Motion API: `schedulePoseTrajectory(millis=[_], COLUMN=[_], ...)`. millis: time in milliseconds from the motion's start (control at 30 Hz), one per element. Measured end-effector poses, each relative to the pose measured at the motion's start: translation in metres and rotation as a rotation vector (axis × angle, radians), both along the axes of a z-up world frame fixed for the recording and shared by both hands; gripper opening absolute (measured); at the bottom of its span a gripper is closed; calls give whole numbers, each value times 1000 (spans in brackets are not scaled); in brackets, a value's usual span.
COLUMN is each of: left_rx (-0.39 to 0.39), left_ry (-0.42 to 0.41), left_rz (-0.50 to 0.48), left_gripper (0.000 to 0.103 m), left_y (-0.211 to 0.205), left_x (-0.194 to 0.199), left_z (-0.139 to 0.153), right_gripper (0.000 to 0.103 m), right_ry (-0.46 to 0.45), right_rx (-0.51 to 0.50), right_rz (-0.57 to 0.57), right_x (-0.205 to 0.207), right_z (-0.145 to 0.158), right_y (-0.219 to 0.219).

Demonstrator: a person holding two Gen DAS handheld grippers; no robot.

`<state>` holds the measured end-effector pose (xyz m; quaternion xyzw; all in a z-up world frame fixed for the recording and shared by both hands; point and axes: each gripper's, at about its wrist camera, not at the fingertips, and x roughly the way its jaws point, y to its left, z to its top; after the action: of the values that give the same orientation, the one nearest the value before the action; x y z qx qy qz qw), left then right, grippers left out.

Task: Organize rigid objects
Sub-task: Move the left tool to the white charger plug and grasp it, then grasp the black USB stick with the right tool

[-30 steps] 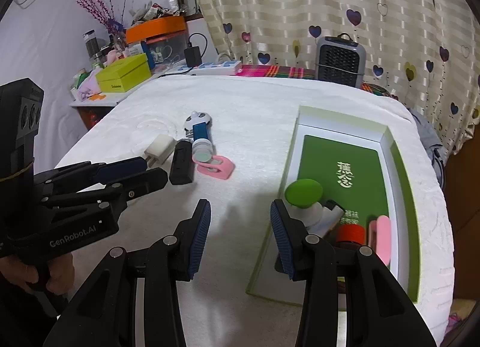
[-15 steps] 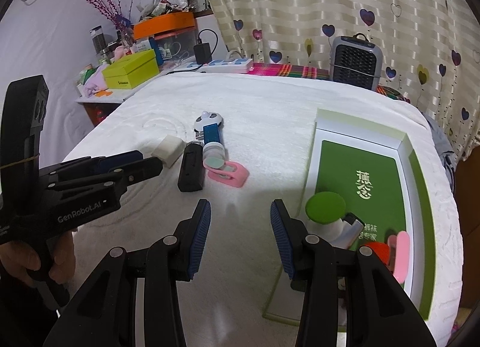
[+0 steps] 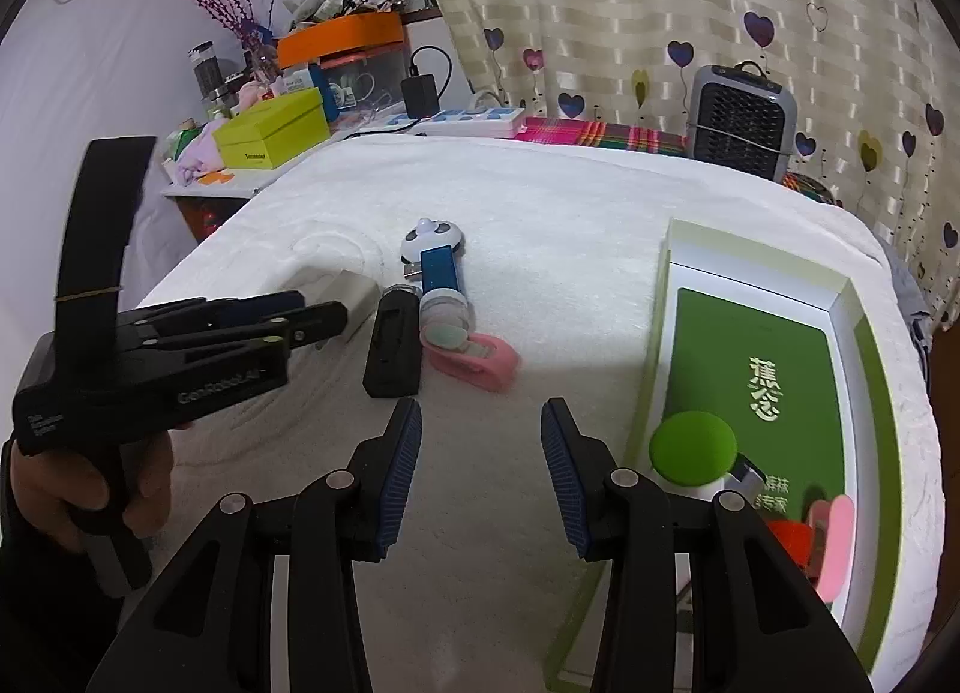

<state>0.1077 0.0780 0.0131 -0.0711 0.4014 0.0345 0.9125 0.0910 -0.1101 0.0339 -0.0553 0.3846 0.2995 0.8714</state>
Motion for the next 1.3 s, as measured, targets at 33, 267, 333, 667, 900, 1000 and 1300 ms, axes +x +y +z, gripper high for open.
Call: schedulePoseTrajectory(millis=[33,267,333,667,900,1000,1300], left_rx=[2,18,13,-27,-66,-81,-110], left_ry=[5,21,17,3,-14,-18,-15], left_rz=[2,2,-1,24,66,73,77], left_gripper=[39,33,33,33,33,33,33], left_y=[0,1,1,12,26,30,35], left_x=[2,12,11,-4,-13,-16,-17], left_z=[-1,-6,-7,-5,-4,-3,-4], right_gripper=[43,43,43,43,43,43,43], right_ry=[1,16,22,32,64,69,76], right_rx=[0,1,-1,-16,-22,-36,-67], right_rz=[4,20,25,63,91,94,110], right_x=[1,6,9,12,17,22,33], right_z=[0,-5,-7,-10,-16,-20,-27], right_y=[1,8,10,29,50,60,82])
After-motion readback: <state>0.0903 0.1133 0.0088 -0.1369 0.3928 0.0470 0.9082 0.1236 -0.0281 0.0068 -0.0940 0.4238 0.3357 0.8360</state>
